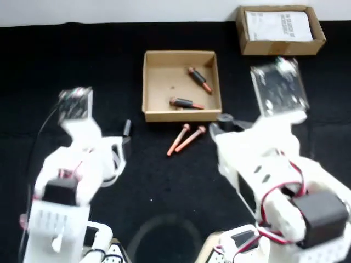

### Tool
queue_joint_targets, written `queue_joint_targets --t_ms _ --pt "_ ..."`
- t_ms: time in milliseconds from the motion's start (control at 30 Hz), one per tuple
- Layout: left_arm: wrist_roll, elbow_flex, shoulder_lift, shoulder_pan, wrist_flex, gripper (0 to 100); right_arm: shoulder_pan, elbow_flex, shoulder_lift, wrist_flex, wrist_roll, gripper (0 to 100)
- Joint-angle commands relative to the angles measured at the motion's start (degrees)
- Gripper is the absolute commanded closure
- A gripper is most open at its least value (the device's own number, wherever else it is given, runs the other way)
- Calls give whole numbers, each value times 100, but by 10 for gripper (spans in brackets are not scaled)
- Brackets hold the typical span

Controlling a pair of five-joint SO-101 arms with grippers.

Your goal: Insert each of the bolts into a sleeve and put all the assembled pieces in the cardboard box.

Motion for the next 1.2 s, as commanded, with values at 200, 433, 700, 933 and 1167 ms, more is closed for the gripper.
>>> queue_joint_targets --t_ms 200,433,700,933,1167 --pt "35 -2818 3143 1499 607 825 2229 1965 -1429 -145 343 991" --pt "0 -3969 5051 1947 571 825 3591 3407 -2343 -778 782 991" --pt "-545 -5490 7451 1930 589 829 4207 4778 -3556 -1305 1495 991" --pt "-976 -6607 8804 1604 607 829 4163 5121 -3864 -1314 1609 991" --pt "-1108 -7530 9692 1596 598 829 4163 5191 -3855 -1437 1609 991"
